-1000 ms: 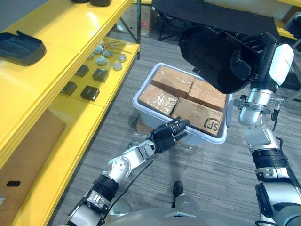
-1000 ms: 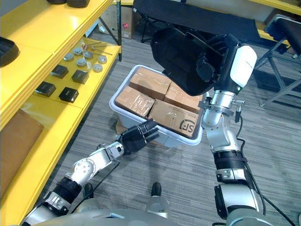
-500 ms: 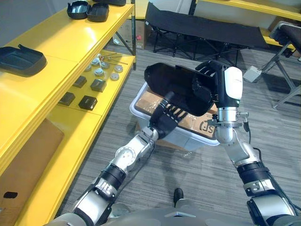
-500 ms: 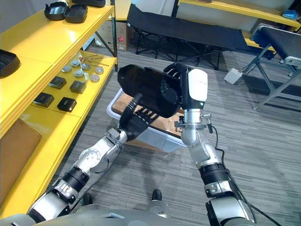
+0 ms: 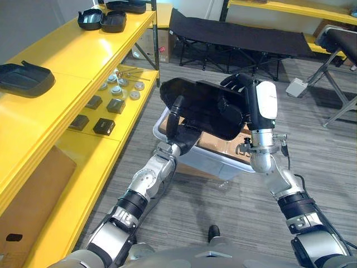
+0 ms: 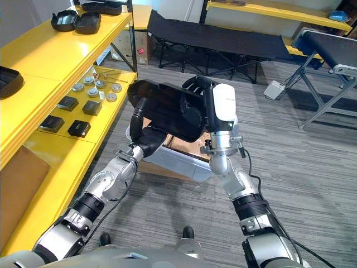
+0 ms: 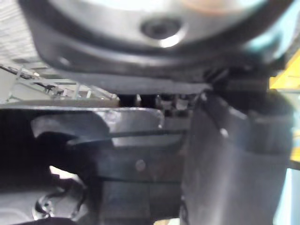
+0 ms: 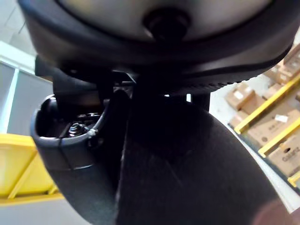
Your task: Walk over and take three plastic housings, then place them on the shelf
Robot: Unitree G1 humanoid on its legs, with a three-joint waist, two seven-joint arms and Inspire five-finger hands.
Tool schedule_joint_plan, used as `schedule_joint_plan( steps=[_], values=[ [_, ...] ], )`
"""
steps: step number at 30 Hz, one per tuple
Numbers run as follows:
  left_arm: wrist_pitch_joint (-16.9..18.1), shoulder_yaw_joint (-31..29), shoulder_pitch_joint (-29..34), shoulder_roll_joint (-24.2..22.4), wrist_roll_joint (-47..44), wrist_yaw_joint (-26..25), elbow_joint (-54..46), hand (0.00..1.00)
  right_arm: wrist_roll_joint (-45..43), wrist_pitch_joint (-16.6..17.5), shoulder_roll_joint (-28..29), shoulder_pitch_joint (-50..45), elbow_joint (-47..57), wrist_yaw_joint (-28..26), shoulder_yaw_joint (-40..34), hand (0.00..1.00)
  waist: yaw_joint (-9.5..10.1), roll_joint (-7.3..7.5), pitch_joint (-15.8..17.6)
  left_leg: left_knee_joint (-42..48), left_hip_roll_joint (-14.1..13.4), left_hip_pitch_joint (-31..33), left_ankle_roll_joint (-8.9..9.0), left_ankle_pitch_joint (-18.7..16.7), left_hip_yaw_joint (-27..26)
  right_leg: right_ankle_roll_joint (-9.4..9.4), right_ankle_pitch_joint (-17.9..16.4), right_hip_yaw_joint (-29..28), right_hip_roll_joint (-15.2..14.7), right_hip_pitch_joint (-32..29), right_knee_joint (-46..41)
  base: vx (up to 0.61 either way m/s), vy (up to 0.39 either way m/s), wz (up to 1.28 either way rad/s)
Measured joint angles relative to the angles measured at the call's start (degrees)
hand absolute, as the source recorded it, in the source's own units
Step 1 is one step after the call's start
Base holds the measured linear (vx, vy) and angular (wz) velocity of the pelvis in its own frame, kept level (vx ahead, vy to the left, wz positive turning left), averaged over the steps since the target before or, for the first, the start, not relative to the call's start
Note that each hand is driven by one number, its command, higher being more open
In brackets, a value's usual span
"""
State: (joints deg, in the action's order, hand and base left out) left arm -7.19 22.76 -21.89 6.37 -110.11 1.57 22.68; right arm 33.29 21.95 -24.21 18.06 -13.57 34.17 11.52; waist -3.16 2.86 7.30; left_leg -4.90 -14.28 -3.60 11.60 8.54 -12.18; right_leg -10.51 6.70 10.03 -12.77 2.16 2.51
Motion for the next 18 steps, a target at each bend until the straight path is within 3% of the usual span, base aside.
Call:
schedule_joint_plan(
  steps=[6, 8, 18],
  values=[
    [-5.13, 4.98, 0.01, -0.16, 9.97, 6.89, -0.83, 0.00, -0.47, 0.13, 1.15, -2.52, 1.80, 2.72, 0.34, 0.00, -0.02, -0.25, -0.14, 0.03, 0.22, -0.31, -0.06, -0.28, 0.05, -0.06, 0.04, 0.33, -0.22, 0.80, 0.59, 0.00, 0.002, 0.01],
    [-5.39, 5.57, 0.01, -0.45, 13.29, 7.12, -1.34, 0.00, -0.34, 2.25, 1.21, -5.30, 4.47, 3.22, 0.90, 0.00, -0.45, -0.51, -0.30, 0.03, 0.24, -0.96, -0.01, -0.65, -0.12, -0.08, -0.02, 0.26, -0.25, 1.30, 0.63, 0.02, 0.011, -0.05],
    [-3.99, 5.81, 0.67, -0.56, 18.94, 7.12, -6.76, 0.00, -0.32, 6.61, 2.15, -9.34, 8.95, 6.37, -0.93, 0.00, -0.78, -1.12, -0.91, 0.04, 0.89, -0.94, -0.17, -1.00, -0.31, -0.08, -0.13, 0.34, -0.93, 1.10, 0.49, 0.00, 0.000, 0.00]
  ],
)
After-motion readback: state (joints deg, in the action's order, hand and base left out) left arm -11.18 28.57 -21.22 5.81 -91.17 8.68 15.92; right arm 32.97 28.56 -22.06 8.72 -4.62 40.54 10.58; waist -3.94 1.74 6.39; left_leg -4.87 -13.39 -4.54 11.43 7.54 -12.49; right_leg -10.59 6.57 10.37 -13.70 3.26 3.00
